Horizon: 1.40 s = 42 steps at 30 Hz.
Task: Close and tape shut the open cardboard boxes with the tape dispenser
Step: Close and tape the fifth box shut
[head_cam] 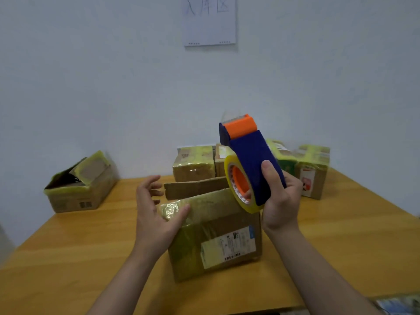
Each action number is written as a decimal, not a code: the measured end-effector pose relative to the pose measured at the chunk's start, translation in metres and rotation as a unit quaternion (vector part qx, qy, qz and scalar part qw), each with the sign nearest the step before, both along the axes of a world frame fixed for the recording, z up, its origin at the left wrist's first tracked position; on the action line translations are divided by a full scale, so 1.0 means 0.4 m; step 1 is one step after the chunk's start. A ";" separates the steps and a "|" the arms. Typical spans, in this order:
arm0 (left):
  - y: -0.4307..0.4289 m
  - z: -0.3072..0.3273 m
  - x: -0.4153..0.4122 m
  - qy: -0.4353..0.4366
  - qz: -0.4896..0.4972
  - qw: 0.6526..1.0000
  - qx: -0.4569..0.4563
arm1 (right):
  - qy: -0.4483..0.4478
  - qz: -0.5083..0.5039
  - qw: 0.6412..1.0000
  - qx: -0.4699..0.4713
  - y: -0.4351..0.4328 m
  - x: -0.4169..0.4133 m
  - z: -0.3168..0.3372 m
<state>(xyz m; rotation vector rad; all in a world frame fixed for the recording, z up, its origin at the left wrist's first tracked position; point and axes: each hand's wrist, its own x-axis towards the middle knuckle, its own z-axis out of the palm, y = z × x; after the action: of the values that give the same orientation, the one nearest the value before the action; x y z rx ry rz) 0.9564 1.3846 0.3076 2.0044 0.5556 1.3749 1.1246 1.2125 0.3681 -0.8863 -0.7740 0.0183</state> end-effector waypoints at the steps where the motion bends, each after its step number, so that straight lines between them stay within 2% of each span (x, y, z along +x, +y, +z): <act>1: 0.006 0.002 -0.001 0.017 0.011 1.000 0.006 | 0.006 0.006 1.000 -0.002 -0.001 0.004 -0.003; 5: 0.028 0.006 0.000 0.089 -0.019 0.995 -0.031 | 0.014 0.029 0.999 -0.012 0.000 0.013 -0.015; 13: -0.001 -0.001 -0.009 0.037 -0.052 0.993 -0.097 | 0.026 0.077 0.995 -0.054 -0.011 0.022 0.010; 17: -0.004 -0.018 -0.021 0.074 -0.057 0.991 -0.101 | 0.010 0.100 0.990 -0.096 -0.017 0.036 0.030; 21: -0.004 -0.010 -0.025 0.085 -0.111 0.972 -0.191 | 0.022 0.114 0.981 -0.154 -0.013 0.050 0.066; 26: -0.003 -0.001 -0.028 0.109 -0.067 0.976 -0.174 | 0.004 0.146 0.956 -0.255 -0.009 0.058 0.109; 31: -0.021 0.008 -0.015 0.117 -0.022 0.978 -0.171 | 0.007 0.182 0.938 -0.294 -0.007 0.067 0.129; 36: -0.007 0.030 0.001 0.088 -0.057 0.955 -0.277 | 0.024 0.225 0.920 -0.321 0.007 0.093 0.171; 38: 0.002 0.030 0.001 0.075 -0.066 0.952 -0.291 | -0.002 0.210 0.912 -0.352 0.023 0.096 0.173; 42: 0.005 0.024 -0.007 0.084 -0.070 0.965 -0.237 | -0.071 0.218 0.869 -0.439 0.042 0.100 0.152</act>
<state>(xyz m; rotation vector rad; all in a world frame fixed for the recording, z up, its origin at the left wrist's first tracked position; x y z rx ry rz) 0.9535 1.3865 0.3171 1.7330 0.7265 0.8881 1.1647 1.2293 0.4291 -1.5628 -1.1149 0.7694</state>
